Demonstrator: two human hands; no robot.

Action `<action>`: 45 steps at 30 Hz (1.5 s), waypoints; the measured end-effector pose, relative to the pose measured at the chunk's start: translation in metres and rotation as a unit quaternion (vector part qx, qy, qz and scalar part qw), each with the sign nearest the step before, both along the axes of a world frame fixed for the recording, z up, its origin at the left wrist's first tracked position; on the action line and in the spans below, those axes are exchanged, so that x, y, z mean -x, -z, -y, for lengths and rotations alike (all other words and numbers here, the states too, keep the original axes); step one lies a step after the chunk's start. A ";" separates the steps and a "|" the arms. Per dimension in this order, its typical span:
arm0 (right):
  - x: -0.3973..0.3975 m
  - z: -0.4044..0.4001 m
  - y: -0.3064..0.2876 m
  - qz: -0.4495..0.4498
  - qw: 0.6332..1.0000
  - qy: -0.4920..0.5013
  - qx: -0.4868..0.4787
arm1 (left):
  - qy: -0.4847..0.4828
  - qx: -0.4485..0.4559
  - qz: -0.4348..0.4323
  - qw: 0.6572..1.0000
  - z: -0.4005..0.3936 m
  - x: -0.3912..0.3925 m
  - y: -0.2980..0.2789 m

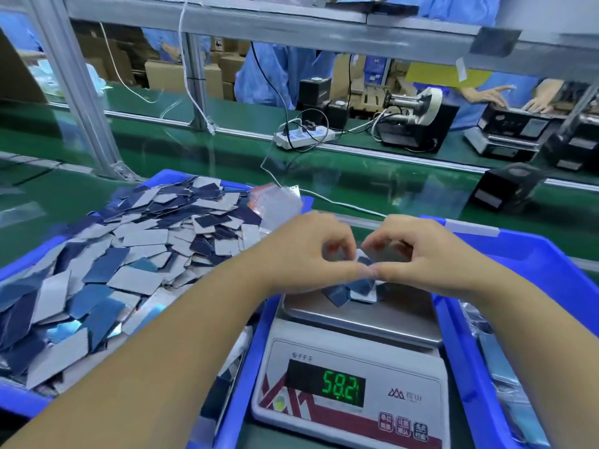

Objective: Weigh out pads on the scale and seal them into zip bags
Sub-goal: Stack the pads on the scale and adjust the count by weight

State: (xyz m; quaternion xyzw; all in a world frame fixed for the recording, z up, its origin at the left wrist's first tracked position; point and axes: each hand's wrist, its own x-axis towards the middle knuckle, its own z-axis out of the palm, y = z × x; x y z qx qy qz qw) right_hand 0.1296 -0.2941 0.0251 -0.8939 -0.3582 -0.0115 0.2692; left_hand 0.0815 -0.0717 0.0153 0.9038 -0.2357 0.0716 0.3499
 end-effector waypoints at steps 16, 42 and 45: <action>-0.001 -0.003 0.008 -0.198 0.955 -0.033 -0.217 | 0.021 0.100 -0.094 0.990 0.002 0.001 0.000; 0.000 0.004 -0.001 -0.075 0.975 0.168 0.124 | 0.001 0.018 0.002 1.000 0.000 -0.004 0.001; 0.004 0.000 -0.003 -0.073 0.973 0.170 0.141 | 0.025 -0.006 0.008 1.000 0.005 0.000 0.000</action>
